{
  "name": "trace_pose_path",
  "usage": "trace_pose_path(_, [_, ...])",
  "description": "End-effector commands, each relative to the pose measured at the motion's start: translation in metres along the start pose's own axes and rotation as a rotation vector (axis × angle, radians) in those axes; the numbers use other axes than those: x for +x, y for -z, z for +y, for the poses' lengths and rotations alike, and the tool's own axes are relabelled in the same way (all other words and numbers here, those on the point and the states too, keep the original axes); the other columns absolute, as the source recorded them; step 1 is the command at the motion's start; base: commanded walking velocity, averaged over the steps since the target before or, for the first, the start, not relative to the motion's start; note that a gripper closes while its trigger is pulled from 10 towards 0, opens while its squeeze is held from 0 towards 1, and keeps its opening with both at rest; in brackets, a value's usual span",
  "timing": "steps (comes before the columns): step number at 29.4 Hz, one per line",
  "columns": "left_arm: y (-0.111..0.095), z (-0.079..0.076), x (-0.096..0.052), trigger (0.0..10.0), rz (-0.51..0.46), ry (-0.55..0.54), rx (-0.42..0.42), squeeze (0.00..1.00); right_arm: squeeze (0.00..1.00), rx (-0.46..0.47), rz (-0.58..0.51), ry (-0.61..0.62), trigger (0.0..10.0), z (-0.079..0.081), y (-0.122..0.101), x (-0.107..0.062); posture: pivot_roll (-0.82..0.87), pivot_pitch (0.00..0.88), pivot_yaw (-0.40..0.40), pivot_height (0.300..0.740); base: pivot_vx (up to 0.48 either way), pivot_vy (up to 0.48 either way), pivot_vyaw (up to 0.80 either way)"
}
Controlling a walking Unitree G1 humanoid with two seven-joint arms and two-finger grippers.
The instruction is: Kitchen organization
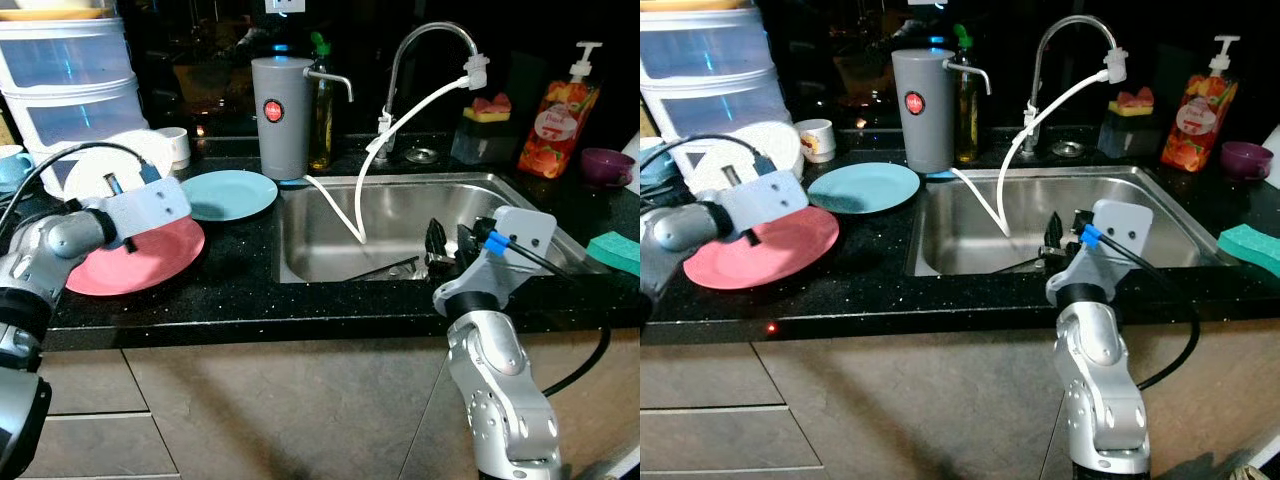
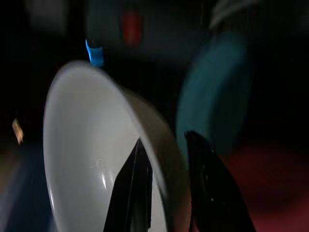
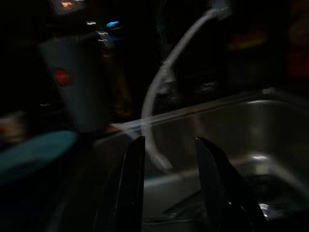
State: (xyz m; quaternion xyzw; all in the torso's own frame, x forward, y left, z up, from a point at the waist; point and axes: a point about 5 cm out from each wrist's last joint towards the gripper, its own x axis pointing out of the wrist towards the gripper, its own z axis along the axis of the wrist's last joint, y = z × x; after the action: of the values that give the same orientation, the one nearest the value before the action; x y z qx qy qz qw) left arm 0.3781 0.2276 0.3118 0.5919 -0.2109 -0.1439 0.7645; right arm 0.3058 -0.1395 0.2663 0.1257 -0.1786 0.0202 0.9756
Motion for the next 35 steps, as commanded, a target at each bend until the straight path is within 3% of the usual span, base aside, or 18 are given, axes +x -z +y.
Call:
trace_pose_path(1, [-0.014,-0.008,0.003,10.0,-0.090,0.014,0.047,0.00,0.00,0.042,0.035,-0.060,10.0,0.009,0.002,0.002,0.05,0.101,0.001,0.740,0.000,0.000,0.00])
trace_pose_path(3, [-0.033,-0.015,0.007,10.0,-0.206,-0.016,0.018,0.00,0.00,0.057,0.030,-0.100,10.0,0.018,0.000,0.005,0.06,0.098,0.001,0.740,0.000,0.000,0.00])
trace_pose_path(5, [-0.056,-0.031,0.014,10.0,-0.314,-0.024,0.000,0.00,0.00,0.146,0.046,-0.166,10.0,0.034,-0.003,0.011,0.05,0.096,-0.001,0.740,0.000,0.000,0.00])
trace_pose_path(9, [-0.082,-0.054,0.021,10.0,-0.422,0.003,0.020,0.00,0.00,0.297,0.082,-0.256,10.0,0.055,-0.006,0.017,0.05,0.096,-0.004,0.740,0.000,0.000,0.00])
trace_pose_path(12, [-0.099,-0.064,0.025,10.0,-0.508,0.007,0.049,0.00,0.00,0.290,0.157,-0.349,10.0,0.069,-0.002,0.017,0.04,0.098,-0.007,0.740,0.000,0.000,0.00])
trace_pose_path(16, [-0.101,-0.068,0.027,10.0,-0.518,0.027,0.055,0.00,0.00,0.228,0.193,-0.337,10.0,0.070,0.004,0.018,0.03,0.101,0.001,0.740,0.000,0.000,0.00])
trace_pose_path(22, [-0.095,-0.070,0.024,10.0,-0.476,0.022,0.017,0.00,0.00,0.205,0.186,-0.299,10.0,0.062,0.004,0.020,0.03,0.102,0.004,0.740,0.000,0.000,0.00])
trace_pose_path(23, [-0.092,-0.070,0.024,10.0,-0.457,0.015,-0.007,0.00,0.00,0.159,0.179,-0.285,10.0,0.059,0.004,0.020,0.03,0.104,0.006,0.740,0.000,0.000,0.00])
trace_pose_path(26, [-0.087,-0.069,0.025,10.0,-0.411,-0.007,-0.055,0.00,0.00,0.142,0.182,-0.268,10.0,0.056,0.006,0.019,0.03,0.104,0.006,0.740,0.000,0.000,0.00])
trace_pose_path(29, [-0.069,-0.061,0.031,10.0,-0.251,-0.063,-0.250,0.00,0.00,0.116,0.171,-0.275,10.0,0.056,0.005,0.017,0.03,0.104,0.006,0.740,0.000,0.000,0.00])
trace_pose_path(30, [-0.058,-0.060,0.034,10.0,-0.157,-0.059,-0.384,0.00,0.00,0.081,0.149,-0.280,10.0,0.056,0.003,0.017,0.03,0.104,0.006,0.740,0.000,0.000,0.00])
trace_pose_path(31, [-0.058,-0.060,0.034,10.0,-0.157,-0.059,-0.384,0.00,0.00,0.081,0.149,-0.280,10.0,0.056,0.003,0.017,0.03,0.104,0.006,0.740,0.000,0.000,0.00])
trace_pose_path(33, [-0.050,-0.059,0.034,10.0,-0.093,-0.053,-0.510,0.00,0.00,0.044,0.122,-0.285,10.0,0.055,0.000,0.017,0.04,0.107,0.004,0.740,0.000,0.000,0.00])
trace_pose_path(34, [-0.050,-0.059,0.034,10.0,-0.093,-0.053,-0.510,0.00,0.00,0.044,0.122,-0.285,10.0,0.055,0.000,0.017,0.04,0.107,0.004,0.740,0.000,0.000,0.00])
trace_pose_path(35, [-0.047,-0.059,0.034,10.0,-0.064,-0.043,-0.587,0.00,0.00,0.023,0.105,-0.285,10.0,0.055,-0.002,0.017,0.04,0.107,0.004,0.740,0.000,0.000,0.00])
